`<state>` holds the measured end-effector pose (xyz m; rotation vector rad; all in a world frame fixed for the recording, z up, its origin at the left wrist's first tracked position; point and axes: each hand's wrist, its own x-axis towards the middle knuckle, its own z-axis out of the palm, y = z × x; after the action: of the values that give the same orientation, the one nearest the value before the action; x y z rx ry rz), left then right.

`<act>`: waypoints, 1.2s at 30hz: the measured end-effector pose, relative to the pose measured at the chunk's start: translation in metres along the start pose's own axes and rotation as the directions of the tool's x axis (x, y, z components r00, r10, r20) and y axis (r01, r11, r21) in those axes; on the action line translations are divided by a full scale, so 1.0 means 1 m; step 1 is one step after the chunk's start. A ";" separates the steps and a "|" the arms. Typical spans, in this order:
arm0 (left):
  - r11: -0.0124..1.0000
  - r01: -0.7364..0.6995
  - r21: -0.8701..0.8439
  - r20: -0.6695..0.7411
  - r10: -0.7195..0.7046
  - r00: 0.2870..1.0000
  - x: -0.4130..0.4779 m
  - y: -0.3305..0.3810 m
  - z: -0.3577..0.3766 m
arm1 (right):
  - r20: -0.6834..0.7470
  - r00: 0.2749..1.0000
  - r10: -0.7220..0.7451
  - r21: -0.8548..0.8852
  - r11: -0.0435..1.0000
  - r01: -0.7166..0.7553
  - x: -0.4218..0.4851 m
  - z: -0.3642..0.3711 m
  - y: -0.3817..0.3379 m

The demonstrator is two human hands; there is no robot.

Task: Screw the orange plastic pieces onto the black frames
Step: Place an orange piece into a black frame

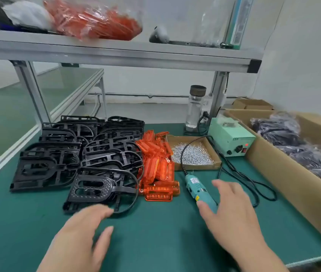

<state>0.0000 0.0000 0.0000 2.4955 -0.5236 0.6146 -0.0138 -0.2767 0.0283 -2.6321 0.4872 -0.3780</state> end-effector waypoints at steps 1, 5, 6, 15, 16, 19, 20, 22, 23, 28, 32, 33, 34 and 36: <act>0.999 -0.031 0.044 0.031 0.030 0.999 0.012 0.000 0.002 | 0.038 0.998 0.056 -0.092 0.994 -0.052 0.009 0.001 0.002; 0.953 -0.100 0.286 0.142 0.061 0.988 0.038 -0.021 0.014 | 0.266 0.927 0.266 -0.278 0.941 -0.190 0.028 0.007 0.003; 0.954 -0.095 0.283 0.149 0.054 0.987 0.041 -0.025 0.018 | 0.277 0.926 0.257 -0.294 0.940 -0.173 0.029 0.010 0.005; 0.956 -0.149 0.253 0.113 0.123 0.986 0.064 -0.018 -0.020 | 0.422 0.865 0.273 0.672 0.546 -0.500 0.045 -0.008 0.033; 0.982 -0.102 0.159 0.030 0.098 0.995 0.072 -0.012 -0.034 | 0.499 0.834 0.235 0.781 0.295 -0.550 0.046 -0.011 0.031; 0.987 0.103 -0.126 -0.177 -0.125 0.976 0.097 0.007 -0.069 | 0.588 0.808 -0.023 0.801 -0.126 -0.586 0.052 -0.020 0.018; 0.974 0.137 -0.182 -0.216 -0.176 0.960 0.105 0.010 -0.074 | 0.574 0.814 -0.091 0.791 -0.197 -0.580 0.056 -0.020 0.013; 0.937 0.170 -0.306 -0.095 -0.208 0.973 0.120 0.011 -0.080 | 0.542 0.820 -0.183 0.751 -0.332 -0.570 0.062 -0.018 0.006; 0.923 0.205 -0.326 0.069 -0.193 0.979 0.126 0.010 -0.078 | 0.522 0.821 -0.230 0.720 -0.397 -0.569 0.065 -0.015 0.004; 0.982 0.142 -0.124 0.850 0.031 0.526 0.127 0.010 -0.020 | 0.470 0.779 -0.415 0.583 -0.517 -0.627 0.067 0.004 0.001; 0.976 0.162 -0.148 0.882 0.056 0.467 0.123 0.014 0.031 | 0.475 0.784 -0.399 0.543 -0.568 -0.618 0.059 0.028 0.002; 0.983 0.122 -0.138 0.829 0.047 0.557 0.123 0.015 0.040 | 0.474 0.792 -0.386 0.551 -0.572 -0.608 0.057 0.032 0.002; 0.989 0.088 -0.118 0.758 0.033 0.651 0.122 0.016 0.047 | 0.475 0.797 -0.372 0.557 -0.573 -0.600 0.056 0.035 0.004; 0.995 0.027 -0.098 0.631 0.041 0.775 0.121 0.014 0.053 | 0.465 0.805 -0.370 0.560 -0.582 -0.590 0.056 0.037 0.007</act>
<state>0.1095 -0.0689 0.0271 2.5613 -0.7799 -0.2886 0.0473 -0.2907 0.0030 -0.3389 0.0573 0.1786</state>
